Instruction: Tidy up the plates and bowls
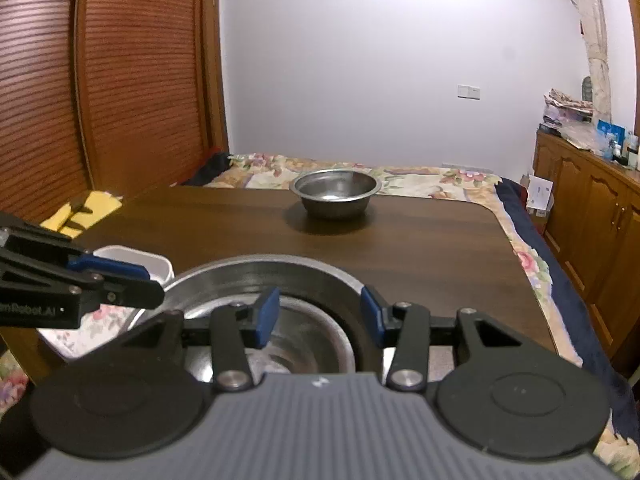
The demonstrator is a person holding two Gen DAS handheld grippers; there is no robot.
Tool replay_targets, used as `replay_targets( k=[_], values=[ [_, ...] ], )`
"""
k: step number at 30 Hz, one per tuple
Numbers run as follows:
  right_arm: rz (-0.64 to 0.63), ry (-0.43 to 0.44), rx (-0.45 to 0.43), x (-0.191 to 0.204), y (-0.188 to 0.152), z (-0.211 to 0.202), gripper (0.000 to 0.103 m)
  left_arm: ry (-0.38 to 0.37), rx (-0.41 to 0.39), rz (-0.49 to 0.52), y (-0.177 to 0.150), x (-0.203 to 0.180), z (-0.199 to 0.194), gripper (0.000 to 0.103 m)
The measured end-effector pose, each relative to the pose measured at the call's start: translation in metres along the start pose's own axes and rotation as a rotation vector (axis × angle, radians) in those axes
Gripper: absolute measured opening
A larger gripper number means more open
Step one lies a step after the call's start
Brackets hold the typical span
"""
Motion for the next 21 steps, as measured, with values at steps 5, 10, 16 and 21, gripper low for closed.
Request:
replay_targets(
  k=[5, 10, 16, 21],
  values=[
    [0.012, -0.035, -0.040, -0.003, 0.007, -0.009, 0.047, 0.000, -0.052, -0.009, 0.010, 0.006, -0.012, 0.050],
    [0.080, -0.039, -0.060, -0.012, 0.010, -0.020, 0.049, 0.016, -0.093, 0.002, 0.022, 0.007, -0.026, 0.062],
    [0.085, -0.051, -0.102, -0.020, 0.023, -0.033, 0.061, 0.027, -0.141, 0.025, 0.035, 0.011, -0.037, 0.081],
    [0.079, -0.056, -0.141, -0.026, 0.037, -0.038, 0.073, 0.024, -0.157, 0.044, 0.045, 0.016, -0.034, 0.084]
  ],
)
Point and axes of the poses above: each gripper's, at about its wrist camera, not at the fingertips, and z roughly the way its jaws point, x to its left, y to its top, the point moved 10 cm from there along z, roughly the way its jaws point, and after that the axes turned 4 degrees about -y, right-handed, at the moved point
